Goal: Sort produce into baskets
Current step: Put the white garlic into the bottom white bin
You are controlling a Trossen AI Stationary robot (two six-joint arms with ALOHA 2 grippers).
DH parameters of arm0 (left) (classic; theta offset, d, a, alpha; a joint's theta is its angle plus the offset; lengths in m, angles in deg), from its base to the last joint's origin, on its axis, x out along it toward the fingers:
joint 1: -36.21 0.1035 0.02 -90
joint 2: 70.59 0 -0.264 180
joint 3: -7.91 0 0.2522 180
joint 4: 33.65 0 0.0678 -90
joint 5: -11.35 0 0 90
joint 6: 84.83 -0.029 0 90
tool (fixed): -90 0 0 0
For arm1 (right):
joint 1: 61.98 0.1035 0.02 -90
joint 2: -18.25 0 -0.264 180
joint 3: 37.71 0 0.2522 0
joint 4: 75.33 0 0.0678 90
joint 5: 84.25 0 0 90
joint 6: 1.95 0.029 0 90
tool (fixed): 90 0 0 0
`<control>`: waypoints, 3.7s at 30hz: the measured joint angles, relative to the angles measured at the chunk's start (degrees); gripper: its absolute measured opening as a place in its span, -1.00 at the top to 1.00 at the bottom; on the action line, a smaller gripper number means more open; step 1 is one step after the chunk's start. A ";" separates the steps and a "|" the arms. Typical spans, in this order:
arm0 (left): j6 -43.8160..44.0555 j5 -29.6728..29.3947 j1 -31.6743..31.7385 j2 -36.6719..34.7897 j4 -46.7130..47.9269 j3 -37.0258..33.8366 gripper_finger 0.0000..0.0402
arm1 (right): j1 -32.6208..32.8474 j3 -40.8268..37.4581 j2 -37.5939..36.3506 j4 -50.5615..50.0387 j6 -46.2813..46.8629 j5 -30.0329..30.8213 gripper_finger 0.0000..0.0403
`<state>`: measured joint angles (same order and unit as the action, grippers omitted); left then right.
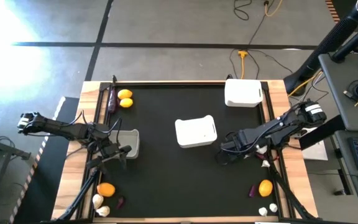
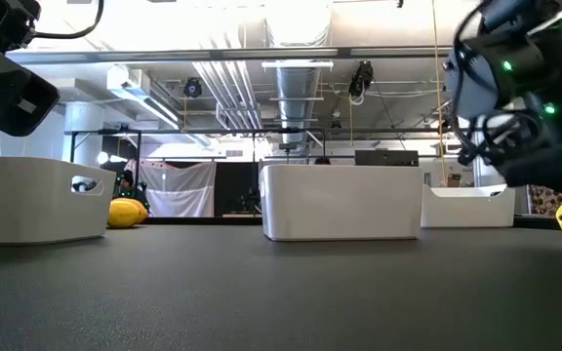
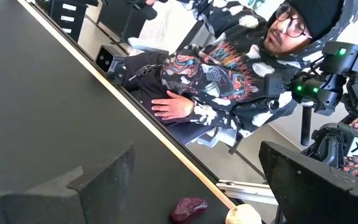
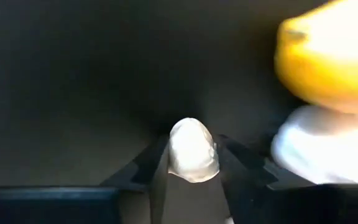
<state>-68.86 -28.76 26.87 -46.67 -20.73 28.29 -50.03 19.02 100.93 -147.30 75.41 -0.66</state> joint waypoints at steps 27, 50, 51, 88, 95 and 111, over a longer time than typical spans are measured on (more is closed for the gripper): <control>0.02 0.00 0.02 0.00 0.00 0.00 -0.63 | -12.81 39.44 7.88 2.56 -28.79 22.15 0.56; 0.02 0.00 0.00 0.00 0.02 0.00 -0.63 | -16.01 50.10 25.25 -6.14 -40.36 15.46 -0.01; 0.00 0.00 0.00 0.00 0.02 0.00 -0.63 | -15.96 51.17 24.71 -8.44 -39.28 15.44 -0.05; 0.02 0.00 0.01 0.37 0.00 0.01 -0.63 | -1.66 2.75 3.28 -23.63 -12.86 0.87 -0.53; 0.00 0.00 0.01 0.37 -0.01 0.00 -0.63 | -1.87 2.29 4.46 -22.85 -12.44 2.20 -0.32; 0.02 0.00 0.00 0.37 0.00 0.02 -0.63 | -1.86 2.36 4.50 -18.85 -11.23 0.34 0.37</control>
<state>-68.84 -28.76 26.87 -46.29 -20.73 28.30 -51.89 21.37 105.43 -166.15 64.18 -0.31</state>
